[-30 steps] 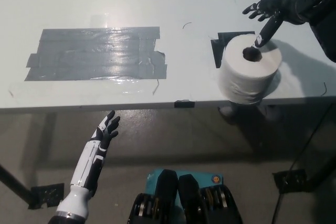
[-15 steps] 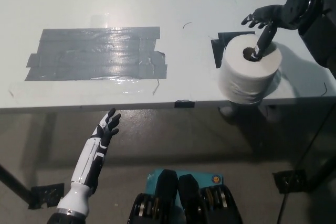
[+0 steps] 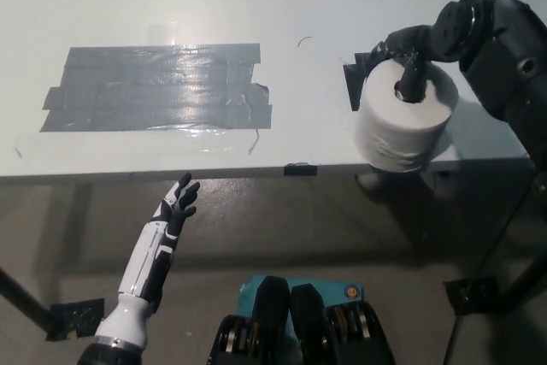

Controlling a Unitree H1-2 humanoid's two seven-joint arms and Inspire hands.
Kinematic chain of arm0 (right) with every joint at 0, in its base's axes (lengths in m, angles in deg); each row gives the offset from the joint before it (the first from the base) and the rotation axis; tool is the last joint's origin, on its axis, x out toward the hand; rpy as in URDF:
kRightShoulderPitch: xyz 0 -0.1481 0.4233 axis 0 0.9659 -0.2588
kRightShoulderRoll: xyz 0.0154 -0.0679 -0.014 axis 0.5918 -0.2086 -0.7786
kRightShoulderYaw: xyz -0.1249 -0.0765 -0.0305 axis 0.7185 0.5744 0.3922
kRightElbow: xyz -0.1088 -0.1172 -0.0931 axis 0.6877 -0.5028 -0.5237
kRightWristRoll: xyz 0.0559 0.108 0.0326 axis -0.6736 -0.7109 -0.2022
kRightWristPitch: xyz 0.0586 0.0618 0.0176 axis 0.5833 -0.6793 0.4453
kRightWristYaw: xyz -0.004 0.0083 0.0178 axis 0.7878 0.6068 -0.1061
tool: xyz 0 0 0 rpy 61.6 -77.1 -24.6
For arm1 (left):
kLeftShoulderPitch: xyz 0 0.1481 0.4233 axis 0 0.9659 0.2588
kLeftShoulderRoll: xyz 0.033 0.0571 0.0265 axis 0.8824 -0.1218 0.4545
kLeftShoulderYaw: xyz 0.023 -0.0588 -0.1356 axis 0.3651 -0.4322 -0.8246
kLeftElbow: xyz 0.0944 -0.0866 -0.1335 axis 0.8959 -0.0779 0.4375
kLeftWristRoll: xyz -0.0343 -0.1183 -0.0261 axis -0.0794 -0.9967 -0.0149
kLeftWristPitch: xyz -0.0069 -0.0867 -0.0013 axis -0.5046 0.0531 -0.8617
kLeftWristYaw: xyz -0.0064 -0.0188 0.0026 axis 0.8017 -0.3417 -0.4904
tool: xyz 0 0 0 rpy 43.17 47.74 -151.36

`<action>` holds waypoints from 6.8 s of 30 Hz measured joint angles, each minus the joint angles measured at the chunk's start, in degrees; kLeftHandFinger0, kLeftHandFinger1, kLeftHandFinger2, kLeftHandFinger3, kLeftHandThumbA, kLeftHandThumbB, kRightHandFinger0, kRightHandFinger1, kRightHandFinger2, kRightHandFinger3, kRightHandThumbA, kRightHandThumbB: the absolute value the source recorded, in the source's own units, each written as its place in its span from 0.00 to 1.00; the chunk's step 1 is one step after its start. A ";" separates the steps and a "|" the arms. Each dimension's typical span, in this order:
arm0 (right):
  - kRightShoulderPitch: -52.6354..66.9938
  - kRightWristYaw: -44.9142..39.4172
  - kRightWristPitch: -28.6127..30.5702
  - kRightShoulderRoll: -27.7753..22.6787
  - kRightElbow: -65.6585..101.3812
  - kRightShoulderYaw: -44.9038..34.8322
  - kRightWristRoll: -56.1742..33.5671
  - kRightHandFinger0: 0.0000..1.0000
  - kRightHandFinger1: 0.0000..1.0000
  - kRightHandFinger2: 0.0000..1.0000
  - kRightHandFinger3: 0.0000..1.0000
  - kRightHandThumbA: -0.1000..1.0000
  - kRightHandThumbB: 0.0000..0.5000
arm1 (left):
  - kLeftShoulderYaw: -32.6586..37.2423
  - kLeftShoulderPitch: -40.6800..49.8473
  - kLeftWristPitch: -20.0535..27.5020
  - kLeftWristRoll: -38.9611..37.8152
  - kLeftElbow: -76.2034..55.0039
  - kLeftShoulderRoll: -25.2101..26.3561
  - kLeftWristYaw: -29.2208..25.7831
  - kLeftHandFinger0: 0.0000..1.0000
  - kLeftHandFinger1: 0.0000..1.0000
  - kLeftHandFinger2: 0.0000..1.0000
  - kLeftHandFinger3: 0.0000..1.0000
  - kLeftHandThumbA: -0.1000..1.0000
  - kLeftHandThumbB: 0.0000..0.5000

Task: A toilet paper roll is kept on the black spot on the desk infront of the robot and the robot inserts its right thumb into the hole in the centre to grab the roll. Then it passes the roll to a person.

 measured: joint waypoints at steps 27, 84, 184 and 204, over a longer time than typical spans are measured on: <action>12.13 13.55 4.64 -7.99 -0.10 -21.74 -9.74 0.27 0.79 1.00 0.88 0.00 0.45 | 0.03 -1.80 -1.22 0.03 -0.23 0.61 0.85 1.00 1.00 1.00 1.00 1.00 0.23; 6.37 25.64 -19.54 6.12 25.58 -58.46 -59.67 0.00 0.32 0.91 1.00 0.00 0.20 | -0.42 -9.31 -1.26 0.04 2.37 -0.20 0.77 1.00 1.00 1.00 1.00 1.00 0.14; -1.03 17.67 -1.73 2.86 -0.42 -6.95 -14.97 1.00 1.00 1.00 1.00 0.68 0.96 | -0.04 -9.83 -1.86 1.54 2.44 -0.07 0.79 1.00 1.00 1.00 1.00 1.00 0.17; -2.31 18.87 -3.73 -2.60 12.65 -14.98 -12.62 1.00 1.00 1.00 1.00 0.90 1.00 | 0.08 -10.08 -1.92 1.52 2.44 -0.09 0.81 1.00 1.00 1.00 1.00 1.00 0.14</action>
